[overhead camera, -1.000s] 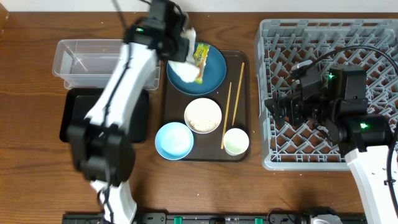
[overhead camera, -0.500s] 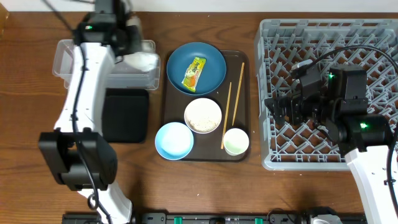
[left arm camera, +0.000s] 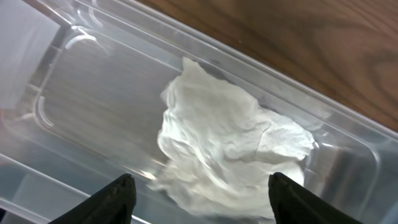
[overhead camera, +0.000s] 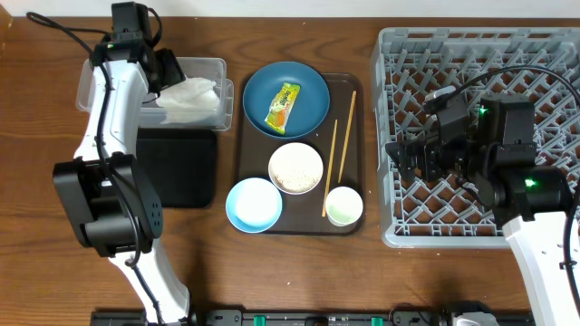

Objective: Sort waste into correct bins and load items into the dishwasher rack
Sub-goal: 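Carry the tissue left and drop it into the clear plastic bin, then grasp the yellow snack wrapper on the teal plate with the left gripper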

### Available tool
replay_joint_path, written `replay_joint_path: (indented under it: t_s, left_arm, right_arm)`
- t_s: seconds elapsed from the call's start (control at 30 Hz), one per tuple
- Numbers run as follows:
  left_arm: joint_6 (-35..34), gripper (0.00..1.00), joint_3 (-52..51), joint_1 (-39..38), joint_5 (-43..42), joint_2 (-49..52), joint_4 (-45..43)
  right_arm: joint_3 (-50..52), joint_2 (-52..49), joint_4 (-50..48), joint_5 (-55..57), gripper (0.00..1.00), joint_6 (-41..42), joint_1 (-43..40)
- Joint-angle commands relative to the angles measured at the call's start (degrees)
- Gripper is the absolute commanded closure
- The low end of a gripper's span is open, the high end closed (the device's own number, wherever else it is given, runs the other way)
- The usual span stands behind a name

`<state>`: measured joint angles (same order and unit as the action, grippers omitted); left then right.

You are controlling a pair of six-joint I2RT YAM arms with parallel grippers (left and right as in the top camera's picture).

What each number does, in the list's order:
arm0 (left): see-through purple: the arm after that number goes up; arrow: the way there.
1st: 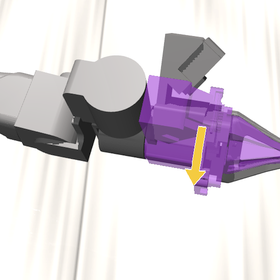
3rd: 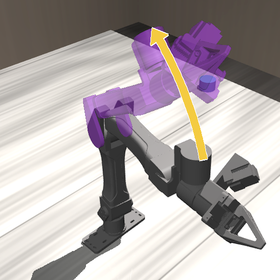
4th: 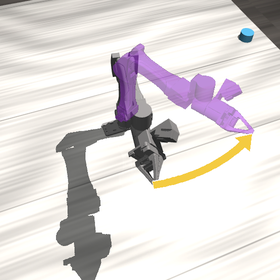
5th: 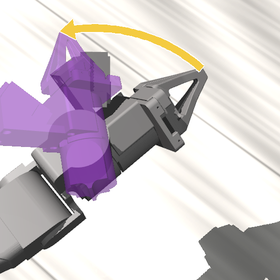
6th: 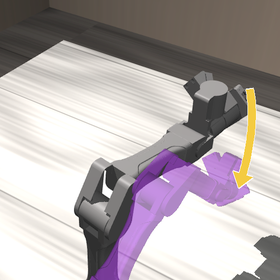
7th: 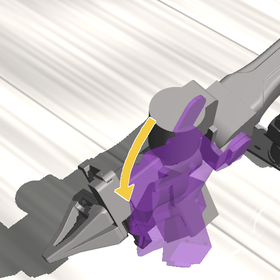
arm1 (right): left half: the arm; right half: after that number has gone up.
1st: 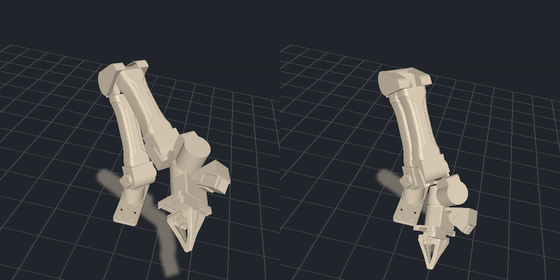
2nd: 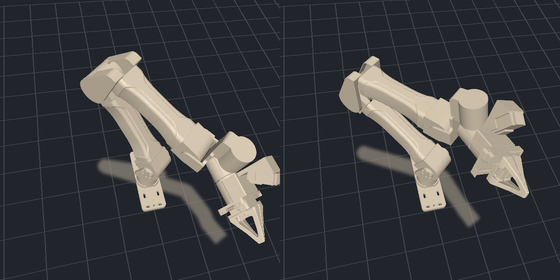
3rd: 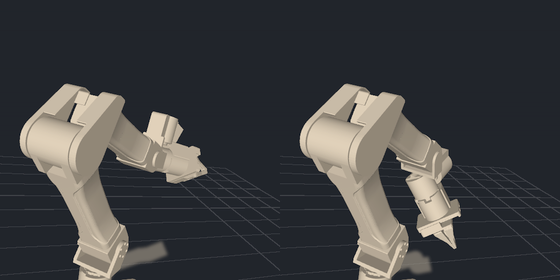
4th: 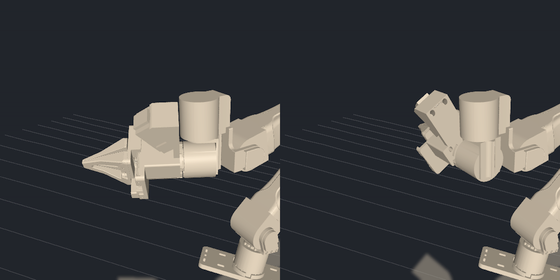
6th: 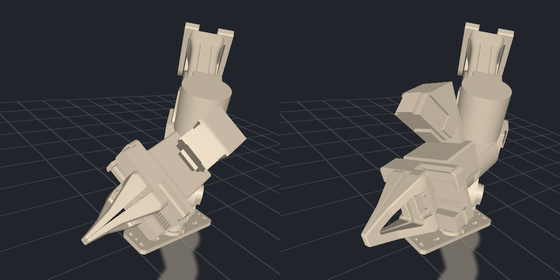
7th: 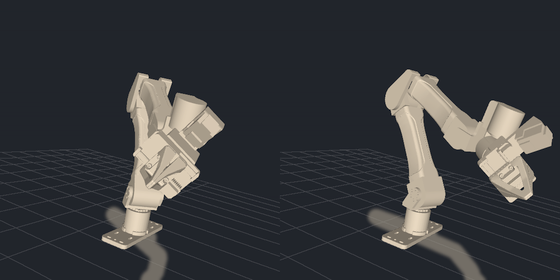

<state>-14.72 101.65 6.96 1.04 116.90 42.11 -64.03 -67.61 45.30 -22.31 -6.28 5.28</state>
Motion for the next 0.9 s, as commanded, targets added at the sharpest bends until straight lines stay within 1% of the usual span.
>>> replay_joint_path:
  t_s: [0.0,0.1,0.13,0.23,0.3,0.37,0.53,0.6,0.7,0.87]
  left_arm:
    - [4.85,0.29,0.48,-0.74,-5.99,-4.15,-0.79]
    - [11.89,0.29,0.48,-2.78,-14.12,-7.43,-2.32]
    - [13.79,0.29,0.48,-3.82,-15.47,-8.20,-2.45]
    - [18.95,0.29,0.48,-8.55,-16.04,-9.14,-2.51]
    - [20.96,0.28,0.46,-12.07,-16.00,-8.39,-2.34]
    - [21.59,0.25,0.46,-15.50,-15.96,-6.86,-2.32]
    - [21.55,0.24,0.46,-21.88,-11.78,-2.08,-2.38]
    - [21.55,0.16,0.46,-23.74,-8.46,0.09,-2.67]
    - [21.57,0.13,0.46,-25.16,-5.77,2.69,-3.04]
    - [21.53,0.12,0.46,-25.42,-5.86,7.15,-5.27]
  right_arm:
    - [-1.20,-0.24,-0.13,-0.22,0.01,0.70,0.04]
    - [-1.20,-0.24,-0.11,-0.22,0.01,0.70,0.04]
    - [-1.20,-0.24,-0.11,-0.22,0.01,0.70,0.04]
    - [-1.20,-0.24,-0.11,-0.22,0.01,0.70,0.04]
    - [-1.20,-0.24,-0.17,-0.22,0.01,0.70,0.04]
    - [-1.20,-0.24,-0.52,-0.22,0.01,1.29,0.04]
    - [-1.20,-0.24,-0.70,-0.22,0.01,1.53,0.04]
    - [-1.20,-0.24,-0.52,-0.22,0.01,1.53,0.04]
    - [-1.20,-0.24,-0.22,-0.22,0.01,1.53,0.04]
    - [-1.20,-0.24,-0.04,-0.22,0.01,1.53,0.04]
